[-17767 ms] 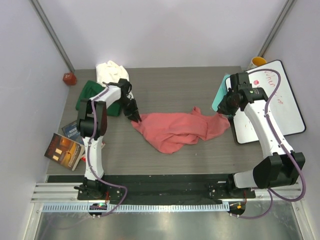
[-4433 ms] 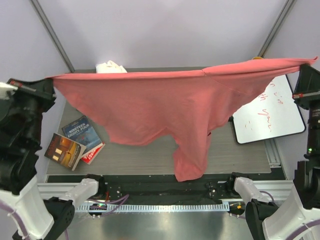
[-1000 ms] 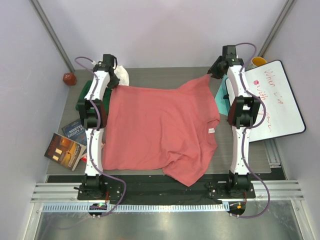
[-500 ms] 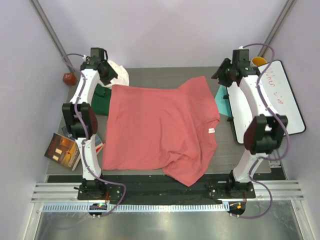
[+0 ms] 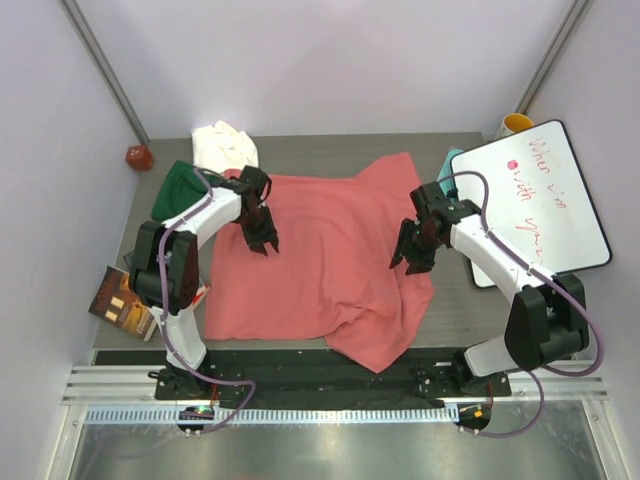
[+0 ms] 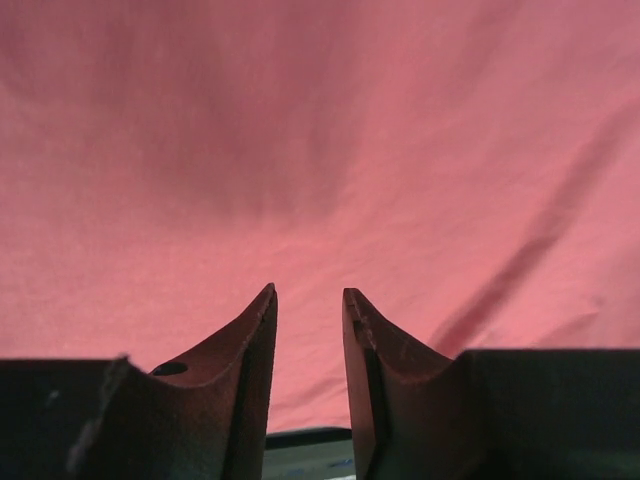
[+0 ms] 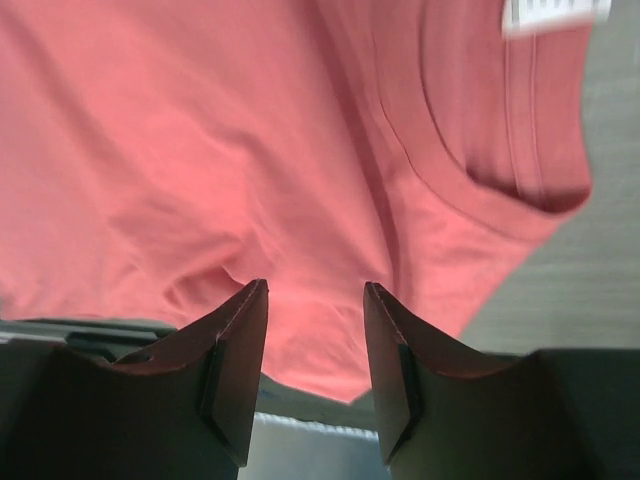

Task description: Fold and stack the t-shirts

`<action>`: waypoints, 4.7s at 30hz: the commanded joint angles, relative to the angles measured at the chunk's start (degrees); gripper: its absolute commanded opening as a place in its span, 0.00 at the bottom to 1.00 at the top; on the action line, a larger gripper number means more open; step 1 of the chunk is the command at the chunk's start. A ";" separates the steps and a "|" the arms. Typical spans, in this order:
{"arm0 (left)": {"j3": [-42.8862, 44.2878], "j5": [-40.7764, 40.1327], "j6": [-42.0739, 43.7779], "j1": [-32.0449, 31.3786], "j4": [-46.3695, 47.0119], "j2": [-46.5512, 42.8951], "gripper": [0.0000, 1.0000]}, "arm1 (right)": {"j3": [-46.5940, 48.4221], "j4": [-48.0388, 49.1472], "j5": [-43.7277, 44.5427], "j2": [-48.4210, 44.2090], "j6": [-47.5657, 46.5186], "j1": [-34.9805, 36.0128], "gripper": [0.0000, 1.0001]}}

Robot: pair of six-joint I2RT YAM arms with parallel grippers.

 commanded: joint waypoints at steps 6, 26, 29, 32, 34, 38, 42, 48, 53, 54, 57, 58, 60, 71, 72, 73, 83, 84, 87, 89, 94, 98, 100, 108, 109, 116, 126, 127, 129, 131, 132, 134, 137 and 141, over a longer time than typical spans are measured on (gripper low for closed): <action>-10.86 2.04 -0.48 -0.24 3.56 -7.62 0.32 | -12.55 -2.61 -0.60 -10.14 7.93 6.60 0.48; -12.44 2.84 0.66 -1.64 5.14 -2.27 0.04 | -20.90 6.63 2.03 7.43 6.79 10.39 0.05; -12.36 3.63 1.10 -1.73 4.88 -1.12 0.00 | -21.25 5.22 3.18 8.84 5.30 10.39 0.04; -12.18 3.63 1.45 -1.73 5.14 0.11 0.00 | -21.34 4.60 4.05 9.89 4.50 10.39 0.04; -11.66 3.28 1.54 -1.73 4.88 0.81 0.00 | -21.25 3.98 4.41 11.30 3.98 10.30 0.06; -9.55 2.31 1.89 -1.73 3.21 3.36 0.00 | -21.16 2.32 6.86 13.15 1.96 10.04 0.28; -7.18 1.70 2.51 -1.73 1.54 5.56 0.00 | -20.46 1.09 7.66 13.41 2.13 8.46 0.39; -4.36 2.66 2.59 -1.12 0.04 6.53 0.00 | -18.53 -1.99 7.40 12.36 2.83 1.52 0.43; -2.69 3.19 3.47 -0.41 -0.92 7.76 0.00 | -15.99 -3.92 10.73 12.71 0.90 -3.49 0.43; -2.51 3.36 3.65 -0.15 -1.01 7.85 0.00 | -15.46 -3.93 10.82 12.88 0.46 -4.46 0.44; -2.16 3.63 4.09 0.11 -1.27 8.02 0.00 | -12.56 -4.10 10.91 14.46 -0.68 -5.08 0.44; -2.07 3.63 4.26 0.20 -1.36 7.94 0.00 | -11.94 -4.19 10.65 15.16 -0.94 -5.08 0.45; -2.16 3.54 4.53 0.29 -1.63 7.94 0.00 | -10.45 -4.28 10.21 15.78 -1.56 -5.17 0.45; 2.49 7.05 6.81 1.08 -5.13 7.15 0.21 | 8.18 -13.76 12.76 11.66 -4.55 -5.08 0.51; 4.06 7.32 6.99 1.08 -5.49 6.97 0.27 | 9.15 -14.47 12.76 10.44 -4.20 -5.08 0.52; 4.78 7.84 7.08 1.08 -5.76 6.53 0.30 | 10.81 -15.87 12.84 9.90 -3.85 -5.08 0.52; 9.53 15.49 12.42 -4.17 -10.49 4.86 0.16 | 11.69 -3.41 19.77 17.00 -3.05 -5.17 0.53; 8.92 15.93 12.96 -5.15 -10.85 4.95 0.10 | 13.27 -2.27 20.22 19.37 -3.67 -5.17 0.52; 5.59 16.90 14.20 -8.32 -10.86 3.46 0.06 | 21.53 -0.24 21.02 26.93 -5.43 -6.04 0.51; 3.22 16.81 14.37 -9.98 -10.86 2.23 0.06 | 27.77 0.20 20.58 30.70 -6.74 -6.75 0.51; -0.75 17.60 16.21 -12.80 -11.20 -1.82 0.14 | 37.10 -0.15 19.44 37.22 -7.80 -7.45 0.52; -5.22 17.60 16.31 -13.86 -10.59 -3.40 0.13 | 39.30 -1.29 17.42 41.62 -7.89 -7.45 0.51; -6.81 17.78 15.78 -14.30 -10.42 -3.32 0.12 | 39.13 -1.55 16.54 42.94 -7.54 -7.45 0.51; -10.60 16.90 13.23 -15.53 -8.93 -0.33 0.00 | 38.78 -2.87 13.64 46.19 -7.80 -7.45 0.50; -10.68 16.99 12.53 -15.53 -8.49 1.07 0.00 | 38.86 -2.96 13.29 46.72 -7.63 -7.37 0.45; -9.19 17.60 10.42 -15.53 -4.18 10.20 0.00 | 41.06 -4.72 12.14 49.88 -7.36 -7.63 0.15; -11.21 14.09 9.89 -15.53 -3.47 10.85 0.00 | 49.84 -7.27 11.88 55.51 -7.54 -10.09 0.14; -11.30 13.39 10.24 -15.53 -3.82 10.40 0.00 | 50.72 -7.44 11.88 55.95 -7.45 -10.26 0.14; -10.78 11.55 11.46 -15.53 -5.75 9.52 0.00 | 53.27 -8.23 11.70 57.53 -7.80 -10.88 0.14; -10.34 10.23 12.00 -15.53 -7.60 9.17 0.00 | 55.73 -8.94 11.44 58.84 -8.06 -11.32 0.14; -9.81 10.05 12.43 -15.44 -8.21 8.91 0.00 | 56.61 -9.03 11.09 59.37 -8.41 -11.41 0.14; -9.11 10.13 12.61 -15.27 -10.23 8.82 0.00 | 58.99 -9.82 11.26 60.17 -8.77 -11.58 0.14; -7.61 9.70 12.79 -14.92 -12.87 8.03 0.00 | 61.62 -10.26 10.48 61.57 -9.30 -11.85 0.14; -6.73 9.17 12.88 -14.83 -14.46 7.50 0.00 | 63.65 -10.34 9.24 62.63 -9.47 -12.20 0.14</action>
